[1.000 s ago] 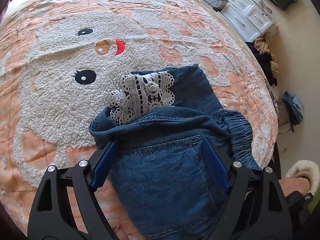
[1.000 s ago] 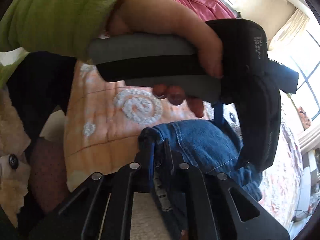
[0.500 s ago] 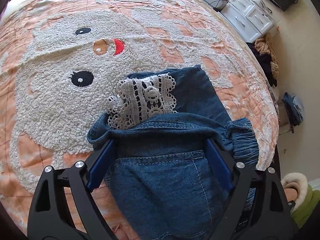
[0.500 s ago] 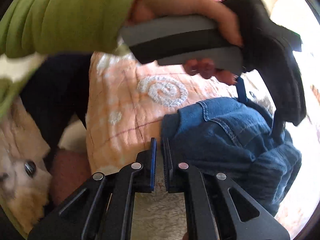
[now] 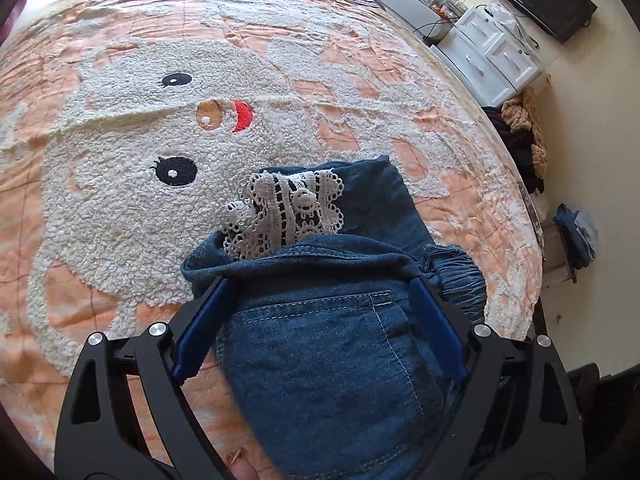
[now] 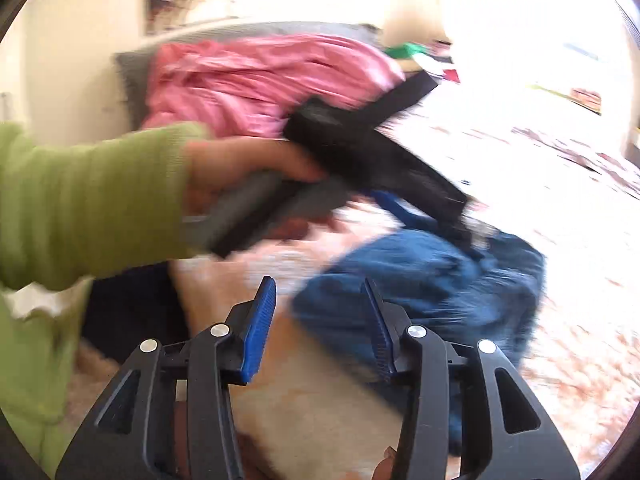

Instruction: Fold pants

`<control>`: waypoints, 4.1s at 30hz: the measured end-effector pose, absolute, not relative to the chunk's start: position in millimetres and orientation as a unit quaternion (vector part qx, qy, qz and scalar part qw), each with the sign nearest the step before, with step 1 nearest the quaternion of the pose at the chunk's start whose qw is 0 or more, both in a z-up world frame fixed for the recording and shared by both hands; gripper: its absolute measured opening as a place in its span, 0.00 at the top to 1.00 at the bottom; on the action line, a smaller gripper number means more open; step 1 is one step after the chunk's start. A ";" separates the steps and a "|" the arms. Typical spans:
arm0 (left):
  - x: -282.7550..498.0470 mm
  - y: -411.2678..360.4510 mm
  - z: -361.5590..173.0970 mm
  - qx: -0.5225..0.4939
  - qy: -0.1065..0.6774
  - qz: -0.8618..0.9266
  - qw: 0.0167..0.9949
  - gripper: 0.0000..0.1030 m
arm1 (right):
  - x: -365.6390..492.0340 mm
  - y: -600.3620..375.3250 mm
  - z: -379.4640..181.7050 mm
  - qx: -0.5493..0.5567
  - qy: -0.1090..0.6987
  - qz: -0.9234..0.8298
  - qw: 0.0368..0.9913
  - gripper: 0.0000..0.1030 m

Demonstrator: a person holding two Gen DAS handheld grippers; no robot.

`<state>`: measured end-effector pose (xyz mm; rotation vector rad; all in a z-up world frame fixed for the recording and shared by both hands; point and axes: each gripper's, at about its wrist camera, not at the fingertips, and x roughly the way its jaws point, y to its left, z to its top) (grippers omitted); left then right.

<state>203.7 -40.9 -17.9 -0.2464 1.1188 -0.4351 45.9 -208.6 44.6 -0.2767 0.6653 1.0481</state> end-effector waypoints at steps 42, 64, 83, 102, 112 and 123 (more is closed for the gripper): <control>169.8 -56.1 14.5 -0.070 0.461 -0.170 0.868 0.13 | 59.4 -268.0 44.3 -0.066 0.385 0.356 0.849 0.37; 136.4 -32.5 34.2 -0.069 0.443 -0.137 0.883 0.09 | 69.7 -282.1 63.1 -0.058 0.361 0.302 0.880 0.19; 79.0 -30.3 -14.4 -0.054 0.481 -0.106 0.868 0.09 | 110.1 -293.5 31.2 -0.002 0.426 0.241 0.872 0.17; 82.5 -40.1 -39.7 -0.057 0.491 -0.099 0.863 0.09 | 141.6 -290.7 -11.3 -0.020 0.464 0.188 0.866 0.15; 63.7 -36.9 -11.5 -0.063 0.468 -0.121 0.873 0.09 | 106.8 -284.1 38.8 -0.100 0.372 0.151 0.910 0.09; 63.2 -21.0 16.0 -0.072 0.442 -0.088 0.890 0.09 | 95.8 -282.9 59.1 -0.120 0.335 0.147 0.923 0.06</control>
